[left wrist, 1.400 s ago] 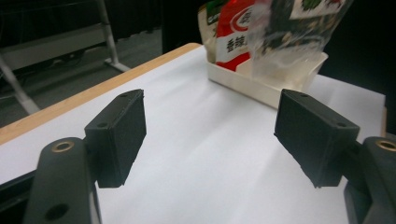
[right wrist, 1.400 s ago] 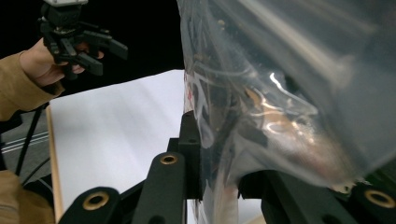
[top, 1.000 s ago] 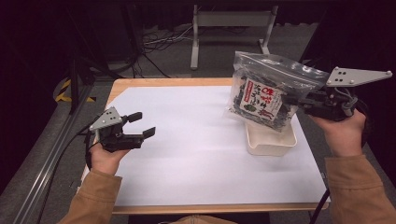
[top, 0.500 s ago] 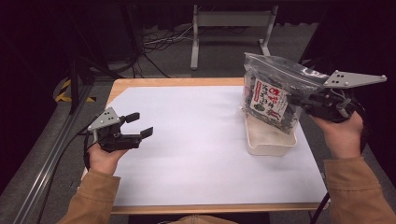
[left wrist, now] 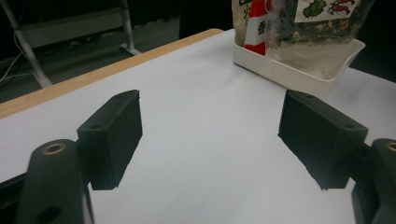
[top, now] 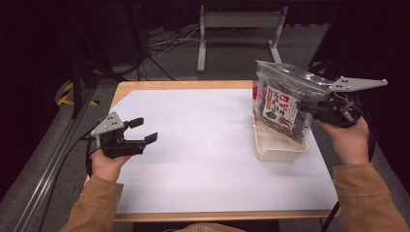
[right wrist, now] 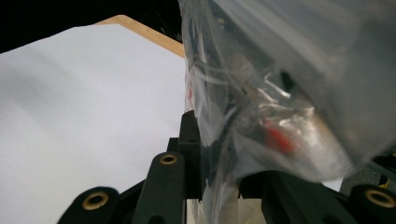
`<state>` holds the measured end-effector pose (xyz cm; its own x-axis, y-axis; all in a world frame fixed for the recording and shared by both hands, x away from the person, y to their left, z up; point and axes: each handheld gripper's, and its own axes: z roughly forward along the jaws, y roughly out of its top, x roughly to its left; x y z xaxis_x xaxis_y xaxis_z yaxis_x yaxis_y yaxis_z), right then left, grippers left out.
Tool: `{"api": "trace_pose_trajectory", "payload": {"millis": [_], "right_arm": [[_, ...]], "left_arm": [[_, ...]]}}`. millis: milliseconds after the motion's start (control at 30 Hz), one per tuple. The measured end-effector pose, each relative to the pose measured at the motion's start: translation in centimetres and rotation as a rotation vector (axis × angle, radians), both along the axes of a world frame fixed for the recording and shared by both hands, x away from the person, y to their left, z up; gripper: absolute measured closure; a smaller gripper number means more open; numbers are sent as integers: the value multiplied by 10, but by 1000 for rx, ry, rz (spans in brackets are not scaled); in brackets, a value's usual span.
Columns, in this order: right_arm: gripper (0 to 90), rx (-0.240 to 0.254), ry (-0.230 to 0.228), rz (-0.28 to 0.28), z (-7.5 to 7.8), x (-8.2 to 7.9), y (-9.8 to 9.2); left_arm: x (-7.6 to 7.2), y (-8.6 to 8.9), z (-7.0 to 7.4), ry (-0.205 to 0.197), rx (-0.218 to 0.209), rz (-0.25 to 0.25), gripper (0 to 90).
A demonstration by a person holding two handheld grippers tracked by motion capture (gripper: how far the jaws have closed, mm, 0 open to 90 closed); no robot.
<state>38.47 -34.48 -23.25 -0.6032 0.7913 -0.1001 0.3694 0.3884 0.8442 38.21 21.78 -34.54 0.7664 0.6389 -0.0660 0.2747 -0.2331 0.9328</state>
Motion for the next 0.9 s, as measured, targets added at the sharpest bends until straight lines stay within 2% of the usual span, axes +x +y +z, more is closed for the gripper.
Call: {"api": "trace_pose_trajectory", "payload": {"millis": [100, 300, 433, 500, 733, 900], "right_arm": [[756, -24, 16, -6, -4, 2, 1], [757, -32, 35, -7, -11, 5, 3], [757, -40, 70, -5, -22, 9, 5], [758, -51, 74, -5, -27, 11, 7], [757, -29, 117, 13, -43, 16, 6], [758, -8, 114, 14, -51, 15, 3]], "left_arm": [[0, -2, -1, 1, 7, -5, 218], [0, -2, -1, 2, 6, -5, 217], [0, -2, -1, 7, 3, -3, 218], [0, -3, -1, 7, 5, -2, 217], [0, -2, -1, 1, 12, -5, 216], [-1, -4, -1, -3, 5, -6, 215]]}}
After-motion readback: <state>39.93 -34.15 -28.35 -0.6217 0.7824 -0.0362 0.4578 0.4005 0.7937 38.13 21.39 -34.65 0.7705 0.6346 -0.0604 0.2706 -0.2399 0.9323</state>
